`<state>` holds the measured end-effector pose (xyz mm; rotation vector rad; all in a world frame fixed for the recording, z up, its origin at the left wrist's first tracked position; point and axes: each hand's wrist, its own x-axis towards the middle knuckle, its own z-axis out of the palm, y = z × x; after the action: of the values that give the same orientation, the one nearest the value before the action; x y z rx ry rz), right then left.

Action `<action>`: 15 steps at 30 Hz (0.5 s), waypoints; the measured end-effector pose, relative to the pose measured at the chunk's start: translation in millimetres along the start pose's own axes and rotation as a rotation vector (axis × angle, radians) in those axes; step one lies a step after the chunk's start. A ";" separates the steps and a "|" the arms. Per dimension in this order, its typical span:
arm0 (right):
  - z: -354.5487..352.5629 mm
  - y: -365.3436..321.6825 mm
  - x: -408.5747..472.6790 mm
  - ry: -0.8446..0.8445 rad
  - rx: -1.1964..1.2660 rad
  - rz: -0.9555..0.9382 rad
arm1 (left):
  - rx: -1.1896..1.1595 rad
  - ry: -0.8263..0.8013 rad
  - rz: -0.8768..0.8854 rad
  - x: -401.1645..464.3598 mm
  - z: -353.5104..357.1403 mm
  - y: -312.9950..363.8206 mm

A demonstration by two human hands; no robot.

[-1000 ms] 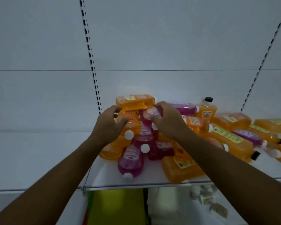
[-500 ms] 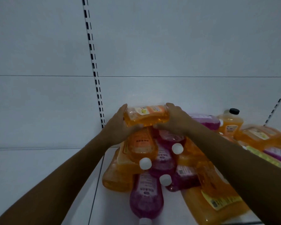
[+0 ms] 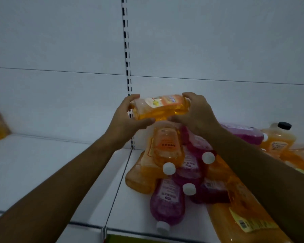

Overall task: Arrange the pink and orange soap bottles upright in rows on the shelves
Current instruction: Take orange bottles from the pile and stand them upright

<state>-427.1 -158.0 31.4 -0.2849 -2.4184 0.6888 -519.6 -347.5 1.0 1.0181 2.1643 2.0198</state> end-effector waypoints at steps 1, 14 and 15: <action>5.6 -7.7 1.1 -0.005 0.065 -0.010 | -0.025 0.057 -0.005 -6.6 -7.7 2.5; 168.2 -167.5 -4.8 -0.560 0.889 0.313 | -0.058 0.460 -0.124 -142.9 -164.3 -25.7; 183.2 -183.5 -7.9 -0.579 0.887 0.281 | -0.084 0.488 -0.155 -151.5 -180.5 -28.8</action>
<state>-538.7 -390.1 0.8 -0.0481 -2.2911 2.1000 -490.1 -575.8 -57.0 0.3542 2.2398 2.4505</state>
